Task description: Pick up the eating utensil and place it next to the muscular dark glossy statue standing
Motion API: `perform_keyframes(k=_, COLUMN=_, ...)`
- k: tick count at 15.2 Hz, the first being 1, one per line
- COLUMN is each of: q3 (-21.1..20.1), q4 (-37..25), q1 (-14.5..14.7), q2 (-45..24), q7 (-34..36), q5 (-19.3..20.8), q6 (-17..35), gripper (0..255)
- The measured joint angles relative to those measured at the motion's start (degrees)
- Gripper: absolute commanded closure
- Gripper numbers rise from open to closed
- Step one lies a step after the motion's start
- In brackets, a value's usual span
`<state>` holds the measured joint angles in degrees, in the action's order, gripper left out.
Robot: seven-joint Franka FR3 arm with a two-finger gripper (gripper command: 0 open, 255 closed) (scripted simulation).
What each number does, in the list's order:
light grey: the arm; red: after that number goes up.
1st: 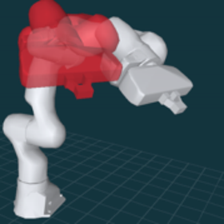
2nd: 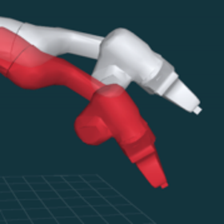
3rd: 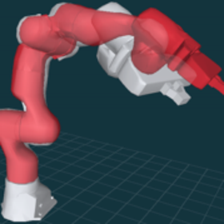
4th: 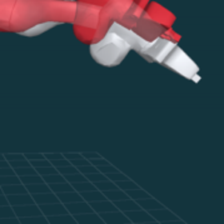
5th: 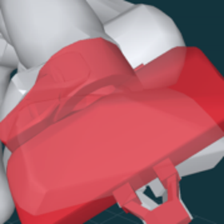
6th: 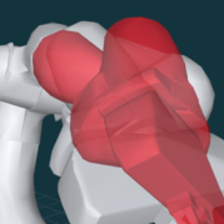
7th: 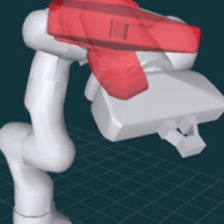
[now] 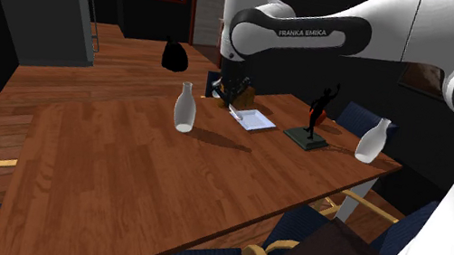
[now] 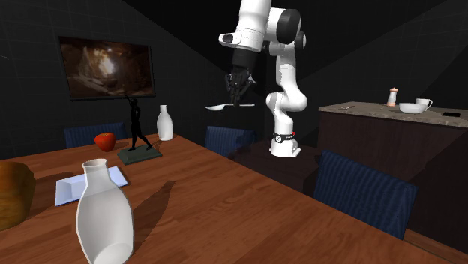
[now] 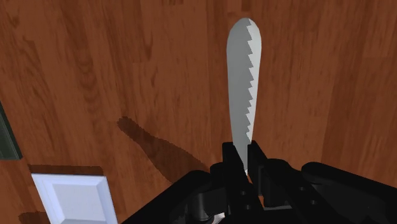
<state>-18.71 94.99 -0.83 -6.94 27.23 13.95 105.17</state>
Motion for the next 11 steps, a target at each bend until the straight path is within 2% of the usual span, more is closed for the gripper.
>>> perform_keyframes(k=11, q3=-0.2, q4=-9.4, q1=0.5, q2=-0.9, q7=-1.4, q5=0.0, q6=-8.5, gripper=255)
